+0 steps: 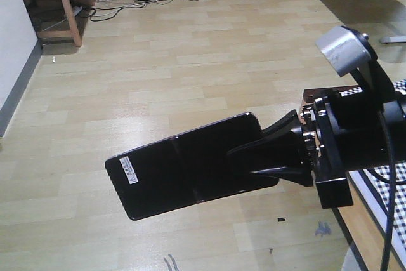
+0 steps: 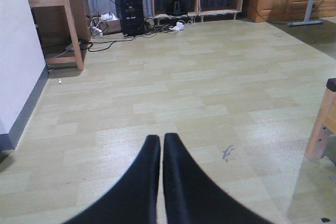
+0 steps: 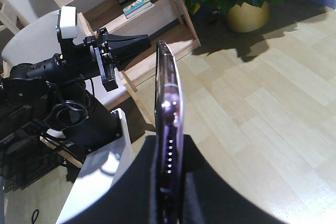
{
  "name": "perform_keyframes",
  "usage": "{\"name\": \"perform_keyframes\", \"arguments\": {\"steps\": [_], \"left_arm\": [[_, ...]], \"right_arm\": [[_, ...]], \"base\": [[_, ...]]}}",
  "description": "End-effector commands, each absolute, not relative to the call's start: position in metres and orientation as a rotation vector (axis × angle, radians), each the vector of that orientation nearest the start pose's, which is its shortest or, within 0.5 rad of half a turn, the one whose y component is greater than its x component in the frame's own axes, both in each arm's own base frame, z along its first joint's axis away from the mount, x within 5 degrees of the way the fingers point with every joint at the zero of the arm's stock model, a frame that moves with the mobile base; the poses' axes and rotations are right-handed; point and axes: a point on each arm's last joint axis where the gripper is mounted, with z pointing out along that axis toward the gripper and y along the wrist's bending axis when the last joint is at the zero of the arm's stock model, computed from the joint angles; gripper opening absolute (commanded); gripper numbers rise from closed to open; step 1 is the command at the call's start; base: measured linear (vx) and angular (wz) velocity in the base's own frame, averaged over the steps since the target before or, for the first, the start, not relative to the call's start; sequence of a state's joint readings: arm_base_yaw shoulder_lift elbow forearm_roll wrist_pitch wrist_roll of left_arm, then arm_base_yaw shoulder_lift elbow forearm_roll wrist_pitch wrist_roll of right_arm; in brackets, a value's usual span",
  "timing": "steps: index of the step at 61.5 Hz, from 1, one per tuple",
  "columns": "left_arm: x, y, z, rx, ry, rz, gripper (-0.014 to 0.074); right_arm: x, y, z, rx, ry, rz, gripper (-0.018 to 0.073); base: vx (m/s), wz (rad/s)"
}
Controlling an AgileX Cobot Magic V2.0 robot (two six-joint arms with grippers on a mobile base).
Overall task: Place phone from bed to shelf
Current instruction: 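Drive the base across the floor carrying the phone in the right gripper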
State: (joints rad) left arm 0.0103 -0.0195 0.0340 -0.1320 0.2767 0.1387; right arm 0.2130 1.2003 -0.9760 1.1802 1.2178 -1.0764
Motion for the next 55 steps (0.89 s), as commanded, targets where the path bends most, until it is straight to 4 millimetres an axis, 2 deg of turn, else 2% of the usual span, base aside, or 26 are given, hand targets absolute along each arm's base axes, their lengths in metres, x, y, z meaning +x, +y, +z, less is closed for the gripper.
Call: {"name": "perform_keyframes", "arguments": {"steps": [1,55], "left_arm": [[0.0553,-0.0022,0.1839,0.014,1.697,-0.02,0.0001],[0.0553,-0.0022,0.1839,0.014,1.697,-0.02,0.0001]], "right_arm": [[0.1791,0.1243,0.3704,-1.041,1.857,1.311,-0.0001],[0.1791,0.1243,0.3704,-1.041,1.857,1.311,-0.0001]], "base": [[0.12,0.1],[0.19,0.02]]}}
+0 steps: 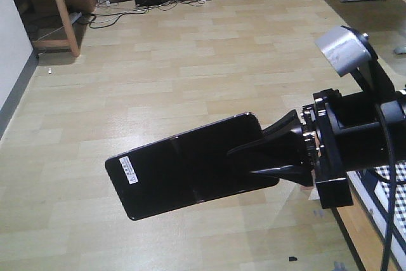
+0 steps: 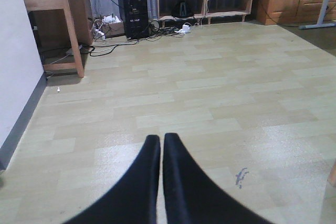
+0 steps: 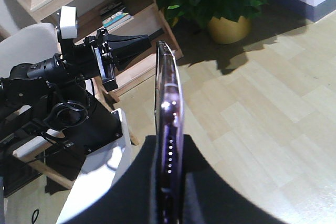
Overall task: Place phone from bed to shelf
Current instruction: 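Drive the base across the floor carrying the phone in the right gripper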
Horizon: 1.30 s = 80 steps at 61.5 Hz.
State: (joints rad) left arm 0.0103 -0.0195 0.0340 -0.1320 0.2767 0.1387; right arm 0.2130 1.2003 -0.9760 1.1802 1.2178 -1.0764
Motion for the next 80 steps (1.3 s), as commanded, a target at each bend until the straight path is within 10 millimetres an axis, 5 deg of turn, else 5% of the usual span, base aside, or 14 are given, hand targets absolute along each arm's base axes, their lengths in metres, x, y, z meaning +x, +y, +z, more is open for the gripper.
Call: {"name": "perform_keyframes", "arguments": {"steps": [1,80], "left_arm": [[0.0553,-0.0022,0.1839,0.014,1.697,-0.02,0.0001],[0.0553,-0.0022,0.1839,0.014,1.697,-0.02,0.0001]], "right_arm": [[0.1791,0.1243,0.3704,-1.041,1.857,1.311,-0.0001],[0.179,0.1243,0.3704,-1.042,1.857,1.312,-0.0001]], "base": [[0.23,-0.04],[0.2,0.0]]}}
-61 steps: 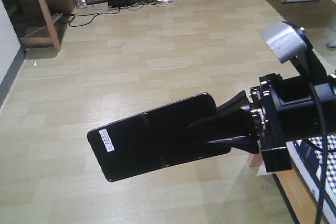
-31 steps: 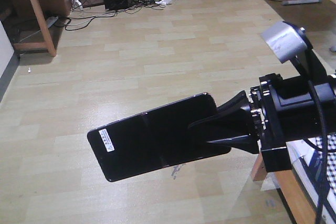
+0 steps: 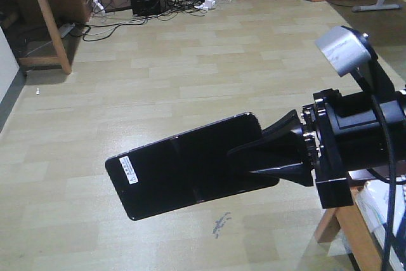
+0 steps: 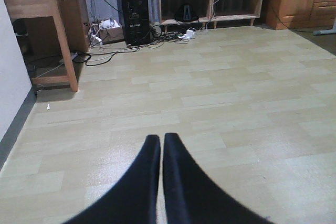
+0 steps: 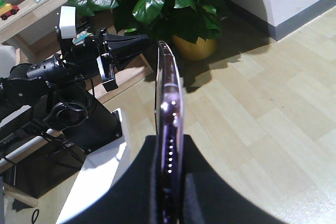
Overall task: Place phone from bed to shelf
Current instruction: 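Drive the base across the floor carrying the phone in the right gripper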
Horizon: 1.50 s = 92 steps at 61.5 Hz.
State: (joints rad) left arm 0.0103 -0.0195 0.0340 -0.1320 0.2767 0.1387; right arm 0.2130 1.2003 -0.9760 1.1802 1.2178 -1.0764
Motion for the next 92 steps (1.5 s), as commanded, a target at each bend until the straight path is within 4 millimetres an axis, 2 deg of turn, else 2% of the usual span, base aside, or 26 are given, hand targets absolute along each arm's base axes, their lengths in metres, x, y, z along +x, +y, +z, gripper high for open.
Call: {"name": "perform_keyframes", "arguments": {"steps": [1,92], "left_arm": [[0.0553,-0.0022,0.1839,0.014,1.697,-0.02,0.0001],[0.0553,-0.0022,0.1839,0.014,1.697,-0.02,0.0001]], "right_arm": [[0.179,0.1243,0.3704,-1.042,1.857,1.312,-0.0001],[0.179,0.1243,0.3704,-1.042,1.857,1.312,-0.0001]], "base": [[0.21,0.06],[0.24,0.01]]}}
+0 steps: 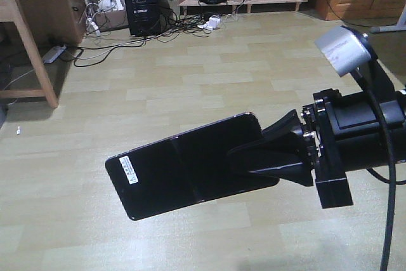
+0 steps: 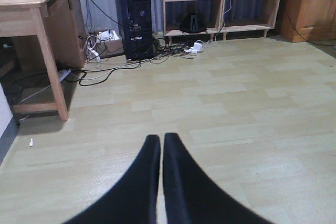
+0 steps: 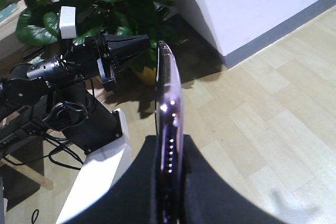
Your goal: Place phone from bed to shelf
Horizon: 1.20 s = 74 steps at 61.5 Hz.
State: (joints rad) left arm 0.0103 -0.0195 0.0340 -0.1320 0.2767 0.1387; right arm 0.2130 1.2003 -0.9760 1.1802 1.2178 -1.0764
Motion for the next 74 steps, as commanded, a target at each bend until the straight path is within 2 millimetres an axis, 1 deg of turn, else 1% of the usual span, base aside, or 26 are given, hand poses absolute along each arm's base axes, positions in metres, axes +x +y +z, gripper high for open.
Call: {"name": "perform_keyframes", "arguments": {"steps": [1,38,74], "left_arm": [[0.0553,-0.0022,0.1839,0.014,1.697,-0.02,0.0001],[0.0553,-0.0022,0.1839,0.014,1.697,-0.02,0.0001],[0.0553,-0.0022,0.1839,0.014,1.697,-0.02,0.0001]], "right_arm": [[0.179,0.1243,0.3704,-1.042,1.857,1.312,-0.0001],[0.1791,0.1243,0.3704,-1.041,1.857,1.312,-0.0001],[0.1791,0.1243,0.3704,-1.041,1.857,1.312,-0.0001]], "base": [[0.23,-0.06],[0.21,-0.08],[0.15,-0.08]]}}
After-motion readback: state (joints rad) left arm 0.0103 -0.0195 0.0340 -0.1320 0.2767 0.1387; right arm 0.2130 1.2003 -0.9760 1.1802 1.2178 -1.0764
